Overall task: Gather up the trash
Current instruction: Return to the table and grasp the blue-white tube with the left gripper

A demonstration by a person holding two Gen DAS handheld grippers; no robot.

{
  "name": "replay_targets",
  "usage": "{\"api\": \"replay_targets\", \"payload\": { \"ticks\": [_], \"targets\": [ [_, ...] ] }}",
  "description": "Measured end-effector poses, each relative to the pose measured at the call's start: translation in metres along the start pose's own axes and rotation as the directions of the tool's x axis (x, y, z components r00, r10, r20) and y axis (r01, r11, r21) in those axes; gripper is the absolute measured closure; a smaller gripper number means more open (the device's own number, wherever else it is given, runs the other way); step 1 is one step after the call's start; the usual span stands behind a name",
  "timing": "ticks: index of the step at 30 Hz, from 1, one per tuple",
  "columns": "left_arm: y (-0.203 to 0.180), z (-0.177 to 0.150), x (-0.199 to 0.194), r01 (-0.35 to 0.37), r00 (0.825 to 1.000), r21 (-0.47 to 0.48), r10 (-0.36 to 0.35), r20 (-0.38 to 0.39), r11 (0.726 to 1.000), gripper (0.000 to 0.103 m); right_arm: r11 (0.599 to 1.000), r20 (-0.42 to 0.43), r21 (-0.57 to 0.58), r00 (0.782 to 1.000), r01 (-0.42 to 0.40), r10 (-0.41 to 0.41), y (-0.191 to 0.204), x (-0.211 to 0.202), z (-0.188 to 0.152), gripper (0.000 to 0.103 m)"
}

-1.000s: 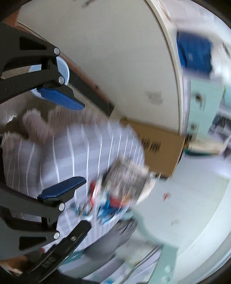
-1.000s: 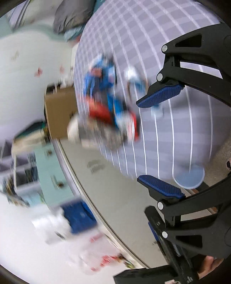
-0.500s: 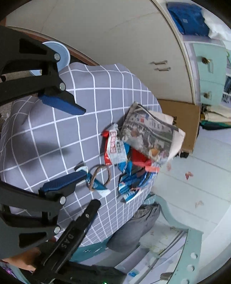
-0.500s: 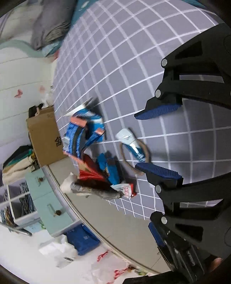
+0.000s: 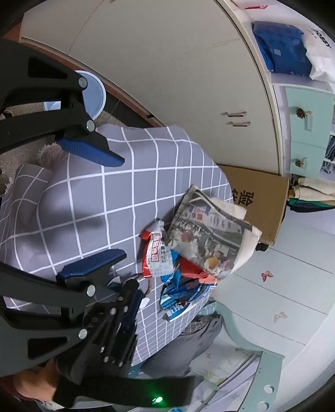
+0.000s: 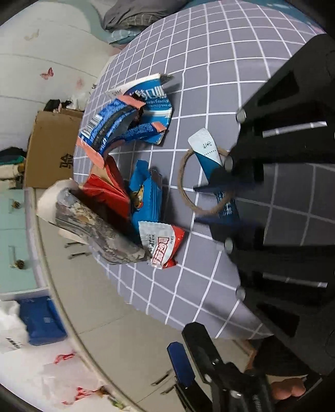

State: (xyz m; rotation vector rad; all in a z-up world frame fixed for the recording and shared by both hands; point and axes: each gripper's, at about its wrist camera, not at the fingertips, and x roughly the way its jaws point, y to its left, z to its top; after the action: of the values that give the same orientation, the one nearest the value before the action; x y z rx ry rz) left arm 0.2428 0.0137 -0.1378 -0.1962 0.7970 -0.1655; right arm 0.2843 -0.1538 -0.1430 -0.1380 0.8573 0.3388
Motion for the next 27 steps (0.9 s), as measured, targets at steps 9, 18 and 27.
{"api": "replay_targets", "payload": {
  "ticks": [9, 18, 27],
  "targets": [
    [-0.032, -0.002, 0.007, 0.066, 0.998, 0.091, -0.063, -0.029, 0.994, 0.038, 0.987, 0.153, 0.151, 0.988, -0.055, 0.031, -0.047, -0.041, -0.01, 0.099],
    [-0.109, 0.001, 0.033, 0.132, 0.99, 0.32, -0.109, -0.091, 0.938, 0.038, 0.957, 0.252, 0.284, 0.968, -0.057, -0.017, -0.102, -0.082, -0.029, 0.099],
    [-0.147, -0.005, 0.072, 0.094, 0.988, 0.449, -0.027, -0.155, 0.889, 0.066, 0.949, 0.233, 0.293, 0.972, -0.113, 0.044, -0.107, -0.074, -0.049, 0.099]
  ]
}}
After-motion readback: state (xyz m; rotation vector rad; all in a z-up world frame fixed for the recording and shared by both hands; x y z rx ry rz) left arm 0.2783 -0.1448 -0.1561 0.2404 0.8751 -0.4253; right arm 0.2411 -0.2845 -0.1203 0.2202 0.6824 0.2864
